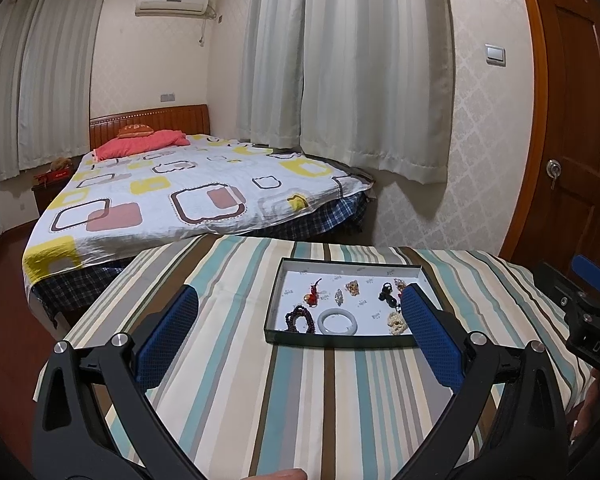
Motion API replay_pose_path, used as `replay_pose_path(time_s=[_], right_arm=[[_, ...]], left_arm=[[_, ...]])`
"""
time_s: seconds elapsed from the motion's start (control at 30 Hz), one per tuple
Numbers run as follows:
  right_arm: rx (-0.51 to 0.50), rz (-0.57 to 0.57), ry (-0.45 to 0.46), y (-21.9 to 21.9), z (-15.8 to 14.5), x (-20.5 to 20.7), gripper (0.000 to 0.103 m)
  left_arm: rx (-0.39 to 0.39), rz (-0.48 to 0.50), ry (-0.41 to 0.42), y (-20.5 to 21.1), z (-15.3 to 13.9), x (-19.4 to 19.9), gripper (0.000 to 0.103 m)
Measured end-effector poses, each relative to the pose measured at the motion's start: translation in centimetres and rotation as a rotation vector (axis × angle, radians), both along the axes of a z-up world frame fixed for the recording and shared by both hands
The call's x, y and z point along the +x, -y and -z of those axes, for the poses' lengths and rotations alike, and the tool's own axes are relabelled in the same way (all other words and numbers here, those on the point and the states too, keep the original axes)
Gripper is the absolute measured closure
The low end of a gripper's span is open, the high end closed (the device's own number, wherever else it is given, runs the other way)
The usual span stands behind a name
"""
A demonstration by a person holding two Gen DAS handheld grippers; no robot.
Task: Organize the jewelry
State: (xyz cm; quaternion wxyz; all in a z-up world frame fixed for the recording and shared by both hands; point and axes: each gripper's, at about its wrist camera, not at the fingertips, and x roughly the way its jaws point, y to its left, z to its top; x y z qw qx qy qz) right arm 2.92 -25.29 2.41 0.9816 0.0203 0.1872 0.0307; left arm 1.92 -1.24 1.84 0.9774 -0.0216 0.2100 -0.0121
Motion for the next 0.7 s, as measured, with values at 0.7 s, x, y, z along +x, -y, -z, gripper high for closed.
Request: replay_pose_path(time_s=[0.7], right_arm=[[0.018, 0.025, -0.05, 1.8, 2.9, 3.5, 0.018]], left_arm=[[-0.01, -0.051, -0.128, -2.0, 3.3, 6.0, 0.004]])
